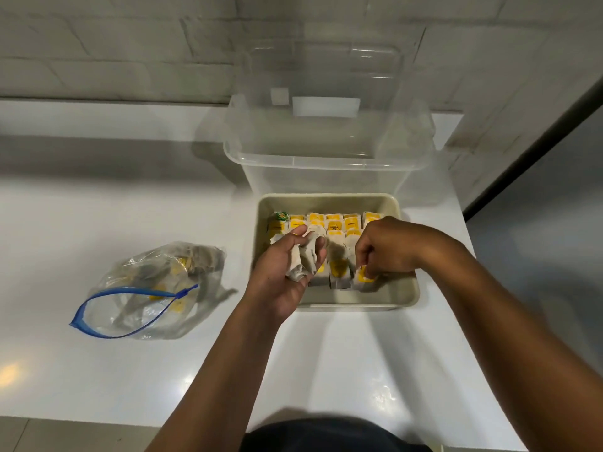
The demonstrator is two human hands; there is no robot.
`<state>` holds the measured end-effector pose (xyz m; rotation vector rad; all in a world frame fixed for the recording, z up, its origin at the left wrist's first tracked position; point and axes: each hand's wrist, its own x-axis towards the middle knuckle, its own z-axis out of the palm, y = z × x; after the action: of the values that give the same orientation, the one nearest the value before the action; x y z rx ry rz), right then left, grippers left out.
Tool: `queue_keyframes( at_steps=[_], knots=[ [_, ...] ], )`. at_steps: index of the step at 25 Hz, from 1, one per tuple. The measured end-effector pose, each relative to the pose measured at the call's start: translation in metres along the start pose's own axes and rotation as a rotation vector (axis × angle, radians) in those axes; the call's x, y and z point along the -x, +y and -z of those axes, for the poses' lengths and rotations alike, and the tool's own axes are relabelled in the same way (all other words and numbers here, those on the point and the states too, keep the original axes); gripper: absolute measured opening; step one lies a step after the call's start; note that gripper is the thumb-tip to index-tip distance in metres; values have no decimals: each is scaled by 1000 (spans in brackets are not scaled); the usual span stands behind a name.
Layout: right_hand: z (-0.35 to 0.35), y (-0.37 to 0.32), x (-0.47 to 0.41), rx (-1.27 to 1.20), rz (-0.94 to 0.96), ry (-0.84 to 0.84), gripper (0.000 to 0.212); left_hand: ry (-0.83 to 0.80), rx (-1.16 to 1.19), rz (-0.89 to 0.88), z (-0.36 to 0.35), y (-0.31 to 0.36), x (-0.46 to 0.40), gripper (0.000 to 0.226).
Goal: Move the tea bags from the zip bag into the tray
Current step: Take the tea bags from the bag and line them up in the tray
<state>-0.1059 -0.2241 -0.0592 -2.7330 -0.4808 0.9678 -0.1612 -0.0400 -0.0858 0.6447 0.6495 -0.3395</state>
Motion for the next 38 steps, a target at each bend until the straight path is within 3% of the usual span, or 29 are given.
queue_keyframes(
  at_steps=[6, 13, 21, 25, 29, 31, 38],
  knots=[
    [-16, -2, -29, 250, -49, -35, 24, 1, 5, 36, 2, 0, -3, 20],
    [-28, 6, -40, 258, -41, 222, 14, -67, -7, 78, 7, 5, -2, 23],
    [-27, 6, -38, 201, -26, 186, 17, -110, -3, 105, 8, 4, -6, 22],
    [-21, 5, -26, 200, -43, 311, 18, -96, -117, 81, 8, 3, -9, 28],
    [-12, -14, -8, -159, 92, 547, 20, -90, -110, 97, 5, -2, -13, 37],
    [-14, -23, -1, -290, 168, 529, 27, -88, -89, 92, 3, -4, -13, 31],
    [-22, -17, 12, -391, 246, 401, 27, -99, -75, 89, 1, -3, -11, 18]
  ],
)
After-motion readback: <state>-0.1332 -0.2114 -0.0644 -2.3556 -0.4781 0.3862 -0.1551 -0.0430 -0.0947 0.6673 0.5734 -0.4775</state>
